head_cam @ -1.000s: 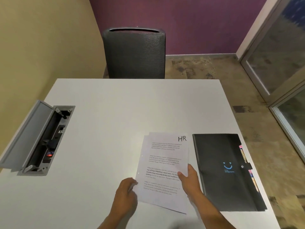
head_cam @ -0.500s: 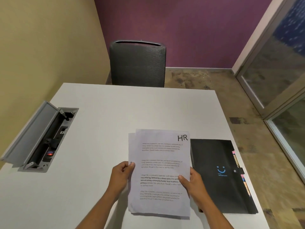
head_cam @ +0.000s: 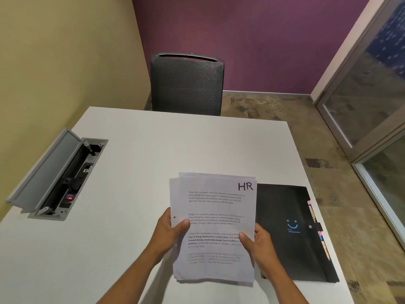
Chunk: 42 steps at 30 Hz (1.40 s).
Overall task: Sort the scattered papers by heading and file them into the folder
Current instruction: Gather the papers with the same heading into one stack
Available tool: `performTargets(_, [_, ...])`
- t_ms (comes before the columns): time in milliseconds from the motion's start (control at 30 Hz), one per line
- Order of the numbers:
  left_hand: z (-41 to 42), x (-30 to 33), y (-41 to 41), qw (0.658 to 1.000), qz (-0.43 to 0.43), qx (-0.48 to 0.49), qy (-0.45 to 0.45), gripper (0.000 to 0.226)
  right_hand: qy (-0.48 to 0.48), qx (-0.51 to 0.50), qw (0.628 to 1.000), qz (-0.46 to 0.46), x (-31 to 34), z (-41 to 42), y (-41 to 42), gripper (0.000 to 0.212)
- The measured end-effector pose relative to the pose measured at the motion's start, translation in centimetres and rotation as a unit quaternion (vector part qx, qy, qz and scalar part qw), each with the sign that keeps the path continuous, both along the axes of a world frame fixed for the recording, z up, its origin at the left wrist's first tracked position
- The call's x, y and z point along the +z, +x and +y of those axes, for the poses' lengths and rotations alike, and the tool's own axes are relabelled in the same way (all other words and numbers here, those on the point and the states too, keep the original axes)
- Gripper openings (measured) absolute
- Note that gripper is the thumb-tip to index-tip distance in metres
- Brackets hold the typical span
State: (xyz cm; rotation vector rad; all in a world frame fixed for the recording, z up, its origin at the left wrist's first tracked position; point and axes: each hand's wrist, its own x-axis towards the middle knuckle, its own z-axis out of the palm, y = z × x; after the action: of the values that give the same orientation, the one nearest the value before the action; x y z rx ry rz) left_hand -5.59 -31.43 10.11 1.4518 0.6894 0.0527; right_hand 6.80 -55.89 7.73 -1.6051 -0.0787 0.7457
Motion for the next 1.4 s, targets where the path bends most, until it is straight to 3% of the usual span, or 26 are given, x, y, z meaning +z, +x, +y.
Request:
performTargets(133, [-0.2,1.0,1.1,0.995,-0.033,0.038,0.082,0.035,-0.012,0.01,0.998,-0.058,1.4,0.8,0.6,0.025])
performTargets(400, [-0.8,3.8,1.2,0.979,-0.133,0.095,0.12,0.04,-0.001,-0.043,0.993,-0.11,3.2,2.6,1.5,0.031])
performTargets(667, [-2.7,1.4,0.3,0.991,-0.075,0.084,0.069,0.043,-0.014,-0.067,0.995,-0.072,0.8,3.5,-0.6,0.044])
performTargets(1000, [-2.7,2.3,2.6,0.982,-0.091,0.153,0.06,0.024,-0.008,-0.119,0.989,-0.087,1.8,5.0,-0.2,0.027])
performTargets(1300, [-1.9,2.2,1.6,0.973,-0.087,0.207,0.046,0.012,-0.032,-0.077,0.993,-0.079,0.7,2.2,-0.4,0.055])
performTargets(1400, [-1.2,3.1,1.7,0.967,-0.117,0.224,0.031,0.013,-0.03,-0.109,0.993,-0.025,0.3,1.3,-0.4,0.068])
